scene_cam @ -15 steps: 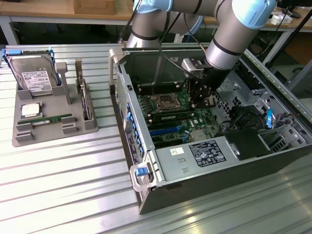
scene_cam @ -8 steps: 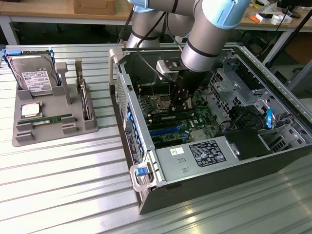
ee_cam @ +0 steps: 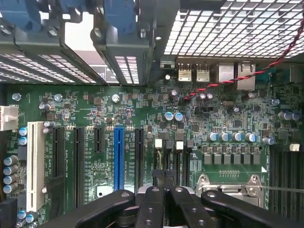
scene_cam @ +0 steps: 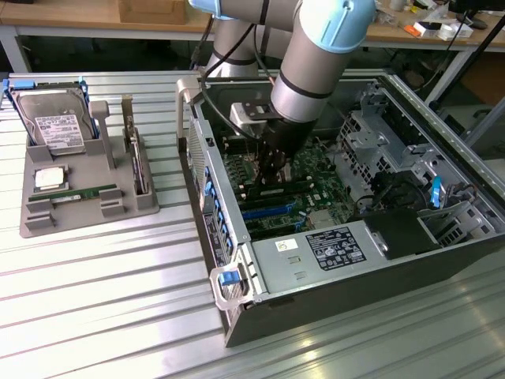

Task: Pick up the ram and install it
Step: 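Press down the ram until it locks into place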

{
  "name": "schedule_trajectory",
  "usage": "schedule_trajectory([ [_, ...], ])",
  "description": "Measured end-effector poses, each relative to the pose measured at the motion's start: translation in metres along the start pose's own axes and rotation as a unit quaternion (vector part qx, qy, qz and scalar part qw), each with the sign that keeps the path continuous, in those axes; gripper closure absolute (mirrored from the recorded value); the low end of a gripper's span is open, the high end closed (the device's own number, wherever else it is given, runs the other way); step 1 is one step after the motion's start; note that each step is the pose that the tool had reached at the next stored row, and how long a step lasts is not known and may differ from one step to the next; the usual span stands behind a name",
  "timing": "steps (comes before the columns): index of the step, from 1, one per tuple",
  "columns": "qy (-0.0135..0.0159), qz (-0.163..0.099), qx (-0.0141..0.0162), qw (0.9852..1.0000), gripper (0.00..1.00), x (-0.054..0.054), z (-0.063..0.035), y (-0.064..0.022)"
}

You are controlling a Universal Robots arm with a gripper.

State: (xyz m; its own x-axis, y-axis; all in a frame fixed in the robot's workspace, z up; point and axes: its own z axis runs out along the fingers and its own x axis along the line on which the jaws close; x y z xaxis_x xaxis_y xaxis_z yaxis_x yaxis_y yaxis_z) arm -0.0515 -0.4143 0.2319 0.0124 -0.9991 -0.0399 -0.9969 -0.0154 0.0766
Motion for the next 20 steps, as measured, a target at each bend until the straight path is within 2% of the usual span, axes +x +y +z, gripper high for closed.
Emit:
schedule_trajectory([
  [4, -0.0007, 0.000, 0.0003, 1.0000, 0.90, 0.000, 0.0013, -0.0001],
  [5, -0.0014, 0.000, 0.0008, 1.0000, 0.90, 0.000, -0.0019, 0.0000],
  [6, -0.0006, 0.000, 0.0006, 1.0000, 0.90, 0.000, -0.0073, -0.0001],
  [9, -0.0008, 0.000, 0.0007, 1.0000, 0.90, 0.000, -0.0097, -0.0060],
  [12, -0.0006, 0.000, 0.0002, 1.0000, 0.90, 0.000, -0.0114, -0.0269],
  [13, -0.0008, 0.000, -0.0003, 1.0000, 0.90, 0.000, -0.0121, -0.0362],
  [16, -0.0009, 0.000, -0.0034, 1.0000, 0.90, 0.001, -0.0148, -0.0714],
  [18, -0.0011, 0.000, -0.0053, 1.0000, 0.90, 0.001, -0.0162, -0.0891],
  [20, -0.0012, 0.000, -0.0064, 1.0000, 0.90, 0.001, -0.0170, -0.1003],
])
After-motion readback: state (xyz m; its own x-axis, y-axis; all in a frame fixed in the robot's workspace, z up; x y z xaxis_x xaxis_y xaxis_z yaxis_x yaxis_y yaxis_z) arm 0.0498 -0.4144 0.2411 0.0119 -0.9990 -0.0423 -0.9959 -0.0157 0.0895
